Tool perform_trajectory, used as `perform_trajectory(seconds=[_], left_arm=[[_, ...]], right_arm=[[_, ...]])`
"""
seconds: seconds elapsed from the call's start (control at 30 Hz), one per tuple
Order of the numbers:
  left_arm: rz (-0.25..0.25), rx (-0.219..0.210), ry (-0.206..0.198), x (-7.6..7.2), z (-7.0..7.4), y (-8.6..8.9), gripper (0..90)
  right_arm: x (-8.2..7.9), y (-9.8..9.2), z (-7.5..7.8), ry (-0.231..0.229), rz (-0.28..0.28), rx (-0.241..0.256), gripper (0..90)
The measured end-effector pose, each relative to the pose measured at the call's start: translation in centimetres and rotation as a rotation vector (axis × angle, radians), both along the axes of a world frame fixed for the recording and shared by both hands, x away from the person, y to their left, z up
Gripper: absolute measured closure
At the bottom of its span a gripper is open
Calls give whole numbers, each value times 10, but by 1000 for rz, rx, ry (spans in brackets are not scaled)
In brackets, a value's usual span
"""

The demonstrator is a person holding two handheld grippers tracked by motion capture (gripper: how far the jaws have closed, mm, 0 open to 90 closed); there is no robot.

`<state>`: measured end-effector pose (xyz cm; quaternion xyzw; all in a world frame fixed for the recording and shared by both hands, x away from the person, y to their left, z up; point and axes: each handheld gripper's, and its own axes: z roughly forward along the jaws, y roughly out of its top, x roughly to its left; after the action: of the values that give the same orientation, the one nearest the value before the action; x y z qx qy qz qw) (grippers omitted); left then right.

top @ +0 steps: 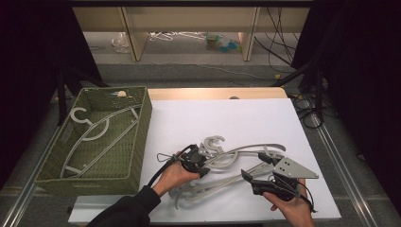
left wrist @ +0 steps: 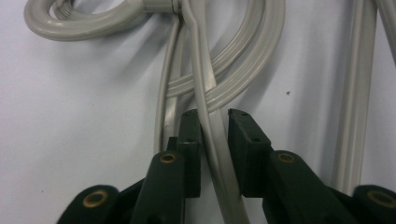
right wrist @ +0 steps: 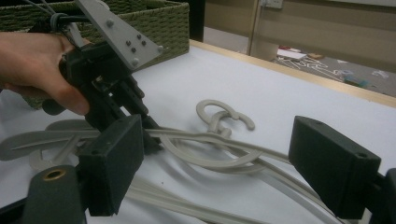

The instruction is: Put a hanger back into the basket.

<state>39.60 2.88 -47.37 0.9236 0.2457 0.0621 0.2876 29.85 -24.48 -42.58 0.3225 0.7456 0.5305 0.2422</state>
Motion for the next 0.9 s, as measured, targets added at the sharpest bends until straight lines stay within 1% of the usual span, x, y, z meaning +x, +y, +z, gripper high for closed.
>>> perform_trajectory(seconds=[0.07, 0.1, 0.13, 0.17, 0.23, 0.27, 0.3, 0.33, 0.37, 0.4, 0.43, 0.47, 0.53, 0.57, 0.6, 0.63, 0.67, 0.7, 0.73, 0.77, 0.8, 0.83, 0.87, 0.9], left_arm=[[6, -15, 19, 3, -1, 0, 755], [6, -15, 19, 3, -1, 0, 757], [2, -16, 20, 4, 0, 1, 757], [7, -20, 24, 4, 0, 1, 758], [17, -32, 27, 5, 0, 3, 766], [31, -56, 33, 4, 0, 3, 768], [28, -51, 30, 5, 1, 4, 770], [20, -39, 26, 6, 3, 7, 775], [23, -45, 22, 6, 4, 9, 780], [60, -90, 27, 5, 4, 8, 792], [64, -98, 32, 6, 5, 10, 792], [30, -69, 32, 8, 8, 14, 799], [43, -98, 59, 8, 9, 16, 798], [45, -101, 54, 8, 10, 17, 798], [42, -97, 55, 8, 10, 17, 798], [44, -103, 61, 8, 11, 18, 798], [47, -107, 61, 7, 11, 18, 798], [39, -96, 49, 8, 13, 20, 798], [39, -96, 49, 8, 13, 20, 799], [42, -95, 40, 7, 14, 20, 799], [41, -95, 32, 8, 15, 21, 802], [48, -100, 28, 7, 16, 22, 802], [49, -99, 17, 8, 18, 23, 803], [56, -108, 5, 7, 19, 25, 804]], right_arm=[[-1, 0, 0, 19, 0, 2, 190], [-1, 0, 0, 19, 0, 2, 190], [-1, 0, 0, 17, -1, 2, 190], [0, 0, 0, -1, 0, -2, 190], [-1, 0, 0, 13, 1, 2, 190], [0, 0, 0, 0, 0, -1, 190], [0, 0, 0, 1, 1, -1, 190], [-1, 0, 0, 18, 1, 3, 190], [-1, 0, 1, 20, 2, -3, 190], [-1, 0, 1, 19, 2, -3, 190], [-1, 0, 1, 19, 2, -3, 190], [0, 0, 0, -2, 0, -4, 190], [0, 0, 0, 0, 1, -2, 190], [-1, 0, 0, 15, 1, 0, 190], [-1, 0, 0, 15, 1, 0, 190], [0, 0, 0, -3, 1, -5, 190], [0, 0, 0, 2, 4, -7, 190], [-2, -1, 2, 25, 3, -22, 190], [-2, -1, 2, 25, 3, -22, 190], [0, 0, 0, 0, 1, -4, 190], [-1, 0, 0, 13, 1, -1, 190], [-1, 0, 0, 13, 1, -1, 190], [0, -1, 0, 2, 4, -9, 190], [-1, -2, 2, 15, 2, -25, 190]])
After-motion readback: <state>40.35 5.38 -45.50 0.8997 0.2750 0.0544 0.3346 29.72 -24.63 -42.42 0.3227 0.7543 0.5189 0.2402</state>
